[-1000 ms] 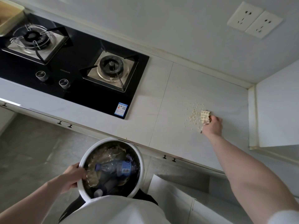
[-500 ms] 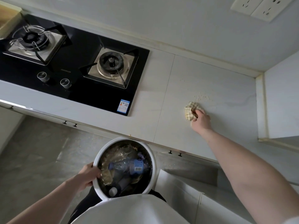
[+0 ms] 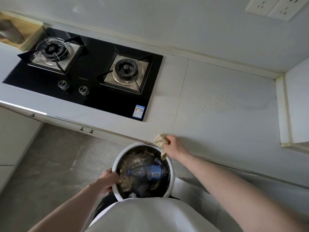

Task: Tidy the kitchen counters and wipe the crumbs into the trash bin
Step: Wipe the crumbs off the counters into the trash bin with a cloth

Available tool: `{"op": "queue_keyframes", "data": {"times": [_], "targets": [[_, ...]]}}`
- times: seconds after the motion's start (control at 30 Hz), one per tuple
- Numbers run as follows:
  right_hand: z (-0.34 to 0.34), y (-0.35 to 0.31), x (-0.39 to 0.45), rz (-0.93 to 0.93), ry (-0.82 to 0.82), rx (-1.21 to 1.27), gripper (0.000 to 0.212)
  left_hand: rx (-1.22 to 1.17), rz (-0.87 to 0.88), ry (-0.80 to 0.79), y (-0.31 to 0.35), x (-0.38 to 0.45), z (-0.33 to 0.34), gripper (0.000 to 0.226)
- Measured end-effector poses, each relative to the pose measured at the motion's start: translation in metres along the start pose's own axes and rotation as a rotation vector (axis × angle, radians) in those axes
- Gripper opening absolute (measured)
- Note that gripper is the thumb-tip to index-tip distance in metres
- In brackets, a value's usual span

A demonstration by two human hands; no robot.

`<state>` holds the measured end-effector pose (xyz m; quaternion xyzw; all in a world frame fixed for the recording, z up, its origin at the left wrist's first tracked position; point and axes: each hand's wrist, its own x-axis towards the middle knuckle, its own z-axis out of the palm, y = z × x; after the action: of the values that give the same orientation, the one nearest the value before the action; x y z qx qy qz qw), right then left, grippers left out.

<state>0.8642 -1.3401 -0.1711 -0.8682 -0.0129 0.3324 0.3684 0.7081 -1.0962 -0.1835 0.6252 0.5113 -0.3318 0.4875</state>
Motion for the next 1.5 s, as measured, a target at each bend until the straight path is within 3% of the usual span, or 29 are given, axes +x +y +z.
{"op": "queue_keyframes", "data": {"times": [0.07,0.13,0.43,0.53,0.6,0.7,0.83,1.0,1.07,1.23,1.5], "targets": [[0.036,-0.019,-0.017,-0.007,-0.241,-0.061,0.022,-0.002,-0.007,-0.01,-0.001,0.0,0.0,0.035],[0.059,-0.027,-0.031,-0.058,-0.364,-0.132,0.014,-0.002,-0.006,-0.017,-0.001,0.0,-0.001,0.036],[-0.005,-0.04,0.015,-0.098,0.071,0.112,0.02,-0.025,0.007,-0.024,0.0,-0.001,-0.004,0.038],[-0.016,-0.043,0.037,-0.137,0.2,0.041,0.017,-0.014,0.006,-0.033,0.0,0.0,-0.007,0.04],[-0.015,-0.042,0.05,-0.158,0.231,-0.052,0.027,-0.007,0.004,-0.04,0.0,0.0,-0.009,0.04],[-0.002,-0.034,0.06,-0.134,0.163,-0.242,0.041,0.014,0.007,-0.033,0.001,0.002,-0.012,0.04],[0.029,-0.034,0.046,-0.225,0.119,-0.308,0.034,0.063,0.009,-0.033,0.004,0.004,-0.018,0.041],[0.07,-0.049,0.004,-0.166,-0.406,-0.365,0.02,0.095,0.012,-0.024,0.007,0.004,-0.021,0.04],[0.069,-0.051,-0.001,-0.165,-0.424,-0.327,0.019,0.102,0.013,-0.026,0.009,0.003,-0.022,0.039],[0.009,-0.058,0.011,-0.123,-0.199,-0.055,0.017,0.141,0.012,-0.008,0.004,0.012,-0.027,0.039],[-0.121,0.006,0.045,-0.033,0.496,0.043,0.023,0.154,0.039,0.029,0.013,0.004,-0.022,0.034]]}}
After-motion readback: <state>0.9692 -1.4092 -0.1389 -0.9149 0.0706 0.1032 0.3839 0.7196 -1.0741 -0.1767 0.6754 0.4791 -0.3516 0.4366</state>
